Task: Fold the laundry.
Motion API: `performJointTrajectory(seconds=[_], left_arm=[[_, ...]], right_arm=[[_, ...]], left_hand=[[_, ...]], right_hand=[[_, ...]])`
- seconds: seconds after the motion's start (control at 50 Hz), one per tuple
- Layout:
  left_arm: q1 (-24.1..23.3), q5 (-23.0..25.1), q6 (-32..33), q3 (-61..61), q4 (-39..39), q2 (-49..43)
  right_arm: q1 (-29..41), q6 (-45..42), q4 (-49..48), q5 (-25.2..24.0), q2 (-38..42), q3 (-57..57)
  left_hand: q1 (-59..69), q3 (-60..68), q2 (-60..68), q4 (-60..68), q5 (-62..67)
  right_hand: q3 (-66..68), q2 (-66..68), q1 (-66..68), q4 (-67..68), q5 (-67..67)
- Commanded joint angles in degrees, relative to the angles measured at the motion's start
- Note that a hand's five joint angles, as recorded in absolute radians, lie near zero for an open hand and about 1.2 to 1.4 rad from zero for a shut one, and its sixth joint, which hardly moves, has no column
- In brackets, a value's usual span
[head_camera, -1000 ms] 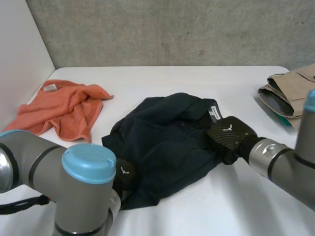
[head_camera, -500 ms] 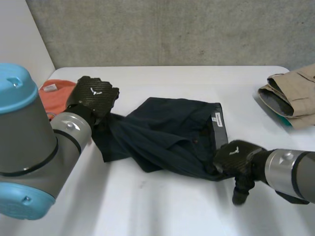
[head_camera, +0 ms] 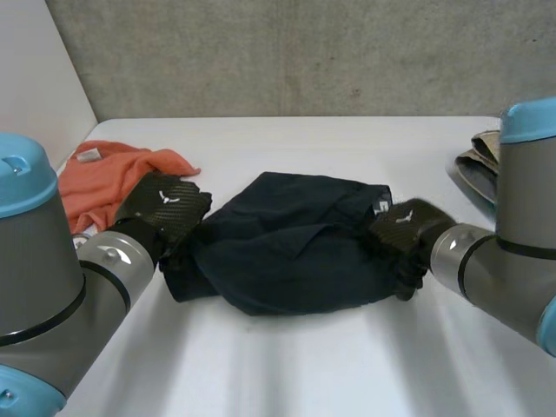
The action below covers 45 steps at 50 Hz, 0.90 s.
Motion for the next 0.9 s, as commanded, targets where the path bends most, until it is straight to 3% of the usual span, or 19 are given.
performJointTrajectory(seconds=[0.02,0.12,0.18,0.28,0.46,0.54,0.6,0.62,0.76,0.82,0.9], left_arm=[[0.5,0.0,-0.2,-0.3,0.0,-1.8],[0.5,0.0,-0.4,0.4,0.1,-3.1],[0.2,0.1,-0.7,0.4,0.0,-3.2],[-0.1,0.1,-1.7,0.3,-0.1,-2.9],[0.2,0.0,-3.6,0.0,-1.6,-1.1],[0.8,0.0,-4.2,0.0,-1.7,-1.1],[0.9,0.1,-4.7,-0.1,-1.7,-1.2],[0.9,0.1,-5.0,-0.2,-1.8,-1.3],[0.7,0.7,-5.2,-1.5,-4.9,-0.7],[0.2,1.6,-4.3,-1.9,-10.5,-0.4],[-1.2,4.2,-2.1,-2.2,-20.1,-1.0]], right_arm=[[-1.9,0.4,3.6,-1.0,-8.3,-1.9],[-6.4,0.2,13.1,-6.7,-12.4,-4.7],[-8.0,0.1,15.1,-9.2,-12.8,-4.6],[-7.2,0.3,10.2,-9.7,-8.5,-2.7],[-3.4,0.3,-3.5,-8.0,2.3,1.3],[-2.3,0.5,-7.5,-7.1,6.2,2.3],[-1.7,0.6,-8.7,-6.5,7.6,2.7],[-1.7,0.7,-8.3,-6.3,7.3,2.9],[-3.4,-2.8,-0.7,-4.9,-1.5,6.2],[-4.1,-12.0,9.0,-5.9,-6.7,8.9],[-7.0,-25.4,20.5,-6.7,-7.2,12.6]], left_hand=[[15.2,12.1,11.5,11.6,12.9],[15.2,12.1,11.5,11.6,12.9],[15.2,12.1,11.5,11.6,12.9],[15.2,12.1,11.5,11.6,12.9],[15.2,12.1,11.5,11.6,12.9],[15.2,12.1,11.5,11.6,12.9],[15.2,12.1,11.5,11.6,12.9],[15.2,12.1,11.5,11.6,12.9],[15.2,12.1,11.5,11.6,12.9],[15.2,12.1,11.5,11.6,12.9],[15.2,12.1,11.5,11.6,12.9]], right_hand=[[10.7,10.8,11.0,10.8,10.5],[8.7,8.8,9.0,8.8,8.5],[-3.7,-3.6,-3.3,-3.6,-3.9],[-18.4,-18.3,-18.0,-18.3,-18.6],[-18.6,-18.5,-18.2,-18.5,-18.8],[-11.7,-11.6,-11.4,-11.6,-11.9],[21.3,21.4,21.7,21.4,21.1],[45.4,45.6,45.8,45.5,45.2],[45.7,45.8,46.1,45.8,45.5],[45.7,45.8,46.1,45.8,45.5],[45.7,45.8,46.1,45.8,45.5]])
